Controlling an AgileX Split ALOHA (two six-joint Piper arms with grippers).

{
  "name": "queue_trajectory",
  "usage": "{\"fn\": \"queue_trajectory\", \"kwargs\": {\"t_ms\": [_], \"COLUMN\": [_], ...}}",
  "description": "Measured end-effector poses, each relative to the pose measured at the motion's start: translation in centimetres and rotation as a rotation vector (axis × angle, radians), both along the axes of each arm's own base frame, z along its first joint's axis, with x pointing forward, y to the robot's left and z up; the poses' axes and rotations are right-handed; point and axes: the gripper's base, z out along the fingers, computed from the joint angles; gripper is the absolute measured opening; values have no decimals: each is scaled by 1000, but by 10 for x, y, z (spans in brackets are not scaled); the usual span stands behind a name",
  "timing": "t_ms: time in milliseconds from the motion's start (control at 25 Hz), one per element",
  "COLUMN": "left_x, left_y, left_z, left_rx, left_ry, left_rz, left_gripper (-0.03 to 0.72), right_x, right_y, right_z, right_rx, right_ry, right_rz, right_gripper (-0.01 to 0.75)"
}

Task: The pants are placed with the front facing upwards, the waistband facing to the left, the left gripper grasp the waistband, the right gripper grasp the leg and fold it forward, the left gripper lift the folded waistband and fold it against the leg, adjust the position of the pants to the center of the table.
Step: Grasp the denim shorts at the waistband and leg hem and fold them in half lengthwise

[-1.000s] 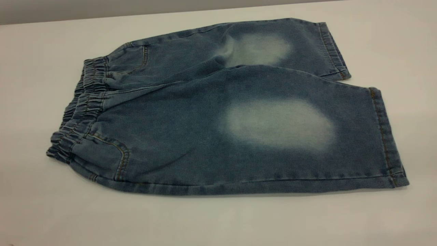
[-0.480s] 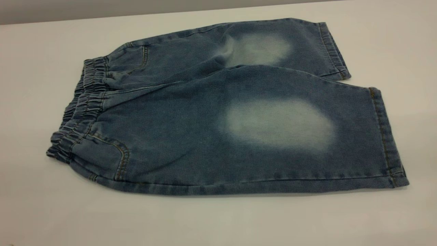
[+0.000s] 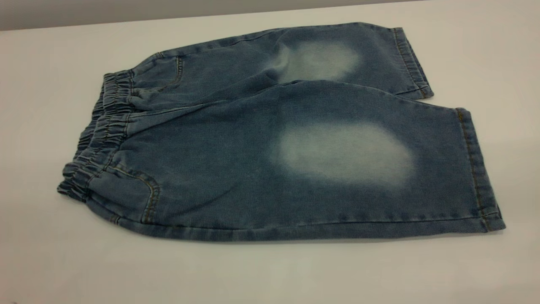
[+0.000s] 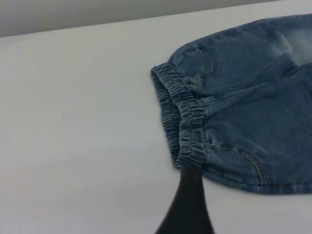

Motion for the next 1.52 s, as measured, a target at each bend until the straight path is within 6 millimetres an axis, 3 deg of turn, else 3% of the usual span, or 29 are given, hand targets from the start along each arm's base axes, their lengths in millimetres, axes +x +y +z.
{"fn": "queue_trajectory", "kwargs": {"t_ms": [320,720,1040,1280,1520], "left_x": [-1,6,65,122,174], "left_y": [-8,-4,-1,-2,-2], "left_z": [1,11,19,7,-5], "left_rx": [-87,-117,-228,-290,-337], "left_ry": [-1,-29,83,224,371], "left_rz": [-59,6,103,142,184], "left_gripper": [564,564,564,564,564], "right_x": [0,1,45,86,125], "right_y": [0,1,6,19,30], "right_z": [0,0,20,39,35], "right_rx": [2,87,147,194,279], "right_ry": [0,11,152,208,254], "right_rz": [1,-35,-29,84,160], "right_gripper": [489,489,489,489,489]}}
